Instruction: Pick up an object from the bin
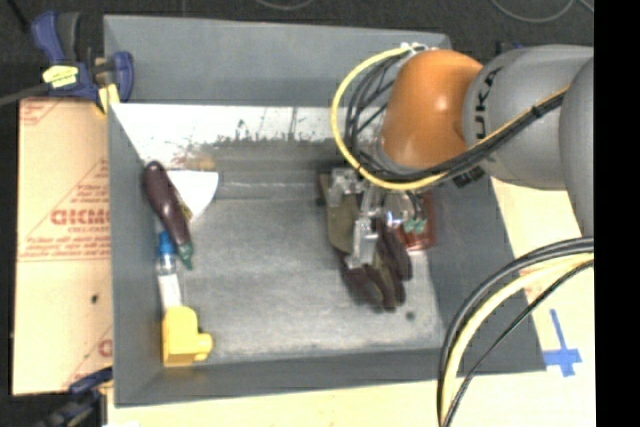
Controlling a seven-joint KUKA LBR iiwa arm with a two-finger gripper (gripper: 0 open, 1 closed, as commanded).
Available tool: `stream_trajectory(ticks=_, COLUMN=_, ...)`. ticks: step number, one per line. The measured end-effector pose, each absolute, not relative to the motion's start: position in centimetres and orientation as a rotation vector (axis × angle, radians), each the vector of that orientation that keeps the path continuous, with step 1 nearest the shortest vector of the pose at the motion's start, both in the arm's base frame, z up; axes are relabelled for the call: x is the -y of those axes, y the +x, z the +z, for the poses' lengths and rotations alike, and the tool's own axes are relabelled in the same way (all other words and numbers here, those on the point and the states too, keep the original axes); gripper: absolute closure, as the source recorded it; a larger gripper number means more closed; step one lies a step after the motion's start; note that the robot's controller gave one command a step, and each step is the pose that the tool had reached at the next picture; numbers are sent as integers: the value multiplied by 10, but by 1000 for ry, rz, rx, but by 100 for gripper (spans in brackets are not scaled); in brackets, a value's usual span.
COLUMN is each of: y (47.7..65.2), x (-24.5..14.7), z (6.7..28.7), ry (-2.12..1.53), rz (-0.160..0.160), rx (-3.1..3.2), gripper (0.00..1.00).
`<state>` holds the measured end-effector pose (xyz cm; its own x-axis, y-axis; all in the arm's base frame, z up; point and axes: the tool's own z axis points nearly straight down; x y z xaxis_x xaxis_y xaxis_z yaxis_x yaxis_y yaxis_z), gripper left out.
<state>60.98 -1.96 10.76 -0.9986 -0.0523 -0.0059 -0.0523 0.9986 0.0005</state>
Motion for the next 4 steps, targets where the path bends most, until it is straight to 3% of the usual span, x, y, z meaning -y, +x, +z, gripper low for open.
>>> stream_trajectory(ticks=1, y=595, x=3, z=77, ry=564, rz=6, rx=-3078, gripper=100)
stream_trajectory(ticks=3, y=593, x=0, z=77, ry=590, rz=6, rx=-3070, gripper=100)
stream_trajectory(ticks=4, y=592, x=1, z=96, ry=588, rz=4, rx=-3077, gripper=100)
